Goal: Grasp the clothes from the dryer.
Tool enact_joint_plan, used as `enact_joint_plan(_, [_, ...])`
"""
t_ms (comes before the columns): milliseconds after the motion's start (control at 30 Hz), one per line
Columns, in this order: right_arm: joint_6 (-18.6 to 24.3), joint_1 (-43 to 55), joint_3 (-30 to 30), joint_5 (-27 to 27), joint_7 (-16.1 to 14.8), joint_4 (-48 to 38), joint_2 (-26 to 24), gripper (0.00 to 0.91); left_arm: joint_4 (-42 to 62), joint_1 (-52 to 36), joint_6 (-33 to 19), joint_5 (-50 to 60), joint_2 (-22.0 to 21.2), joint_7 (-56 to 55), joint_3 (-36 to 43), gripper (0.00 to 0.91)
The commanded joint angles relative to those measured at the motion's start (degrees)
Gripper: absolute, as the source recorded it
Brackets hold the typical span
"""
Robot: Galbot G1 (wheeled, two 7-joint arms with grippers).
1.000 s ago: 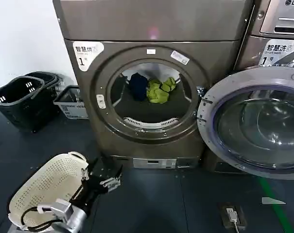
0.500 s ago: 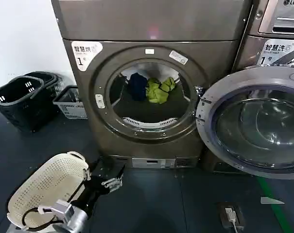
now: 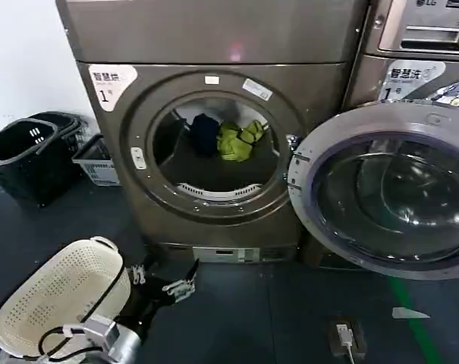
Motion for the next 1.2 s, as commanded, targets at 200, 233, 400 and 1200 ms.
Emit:
enact_joint_plan(200, [0.67, 0.23, -0.07, -0.38, 0.09, -0.43, 0.30, 0.907, -0.39, 0.08, 0.02, 0.50, 0.04, -0.04, 0.54, 0.907])
enact_joint_plan(233, [0.68, 0.27, -0.02, -0.39, 0.03, -0.52, 0.24, 0.907, -0.34, 0.06, 0.02, 0.46, 0.03, -0.02, 0.53, 0.907])
enact_joint_plan(400, [0.88, 0.26, 0.17, -0.46, -0.27, -0.65, 0.49, 0.907, -0.63, 0.07, 0.09, 0.19, 0.20, 0.18, 0.63, 0.907])
enact_joint_plan(1200, [1.40, -0.07, 1.19, -1.61, 2.41, -1.66, -0.29, 0.907, -0.33, -0.12, -0.15, 5.10, -0.24, -3.33, 2.51, 0.907])
